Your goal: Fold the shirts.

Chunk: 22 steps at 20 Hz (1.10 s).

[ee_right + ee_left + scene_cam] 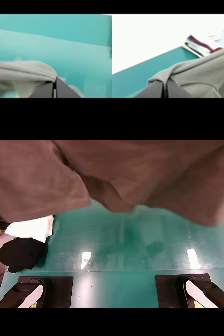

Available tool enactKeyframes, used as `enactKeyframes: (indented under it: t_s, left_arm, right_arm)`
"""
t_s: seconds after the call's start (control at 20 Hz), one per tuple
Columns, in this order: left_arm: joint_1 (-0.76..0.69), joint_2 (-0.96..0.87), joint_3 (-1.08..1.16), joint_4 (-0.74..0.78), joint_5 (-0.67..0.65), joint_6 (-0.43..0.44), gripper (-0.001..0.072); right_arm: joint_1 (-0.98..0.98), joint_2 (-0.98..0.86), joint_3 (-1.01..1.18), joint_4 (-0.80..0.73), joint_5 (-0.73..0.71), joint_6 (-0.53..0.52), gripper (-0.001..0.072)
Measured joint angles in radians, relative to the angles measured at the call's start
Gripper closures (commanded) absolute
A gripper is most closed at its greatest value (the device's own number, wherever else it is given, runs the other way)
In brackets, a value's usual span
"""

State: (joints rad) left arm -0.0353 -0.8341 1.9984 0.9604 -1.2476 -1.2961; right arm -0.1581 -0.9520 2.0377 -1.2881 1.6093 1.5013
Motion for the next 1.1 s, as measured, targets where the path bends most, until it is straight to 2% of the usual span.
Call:
enactKeyframes:
  t_s: [0.2,0.45,0.5,0.55,0.6,0.7,0.85,1.0,1.1]
  left_arm:
    - [0.001,-0.015,-0.183,-0.084,-0.032,-0.007,0.0681]
    - [0.001,-0.104,-0.613,-0.132,-0.01,0.002,0.0681]
    - [0.001,-0.13,-0.693,-0.134,0.017,0.019,0.0681]
    - [0.001,-0.161,-0.764,-0.139,0.051,0.037,0.0681]
    - [0.001,-0.196,-0.828,-0.14,0.087,0.053,0.0681]
    - [0.001,-0.264,-0.904,-0.14,0.156,0.073,0.0681]
    - [0.001,-0.327,-0.954,-0.139,0.233,0.089,0.0681]
    - [0.001,-0.351,-0.969,-0.132,0.262,0.095,0.0681]
    - [0.001,-0.358,-0.974,-0.125,0.269,0.098,0.0681]
  right_arm:
    - [-0.016,-0.146,-0.013,0.101,0.018,0.007,0.069]
    - [0.063,-0.404,-0.165,0.161,-0.056,0.011,0.0676]
    - [0.079,-0.459,-0.182,0.167,-0.081,0.012,0.0517]
    - [0.095,-0.518,-0.193,0.174,-0.106,0.014,0.0243]
    - [0.107,-0.571,-0.196,0.18,-0.129,0.014,0.019]
    - [0.121,-0.669,-0.179,0.188,-0.152,0.023,0.0241]
    - [0.105,-0.76,-0.128,0.188,-0.107,0.031,0.027]
    - [0.054,-0.751,-0.175,0.137,-0.031,0.022,0.0283]
    - [0.004,-0.689,-0.298,0.118,-0.005,0.008,0.0283]
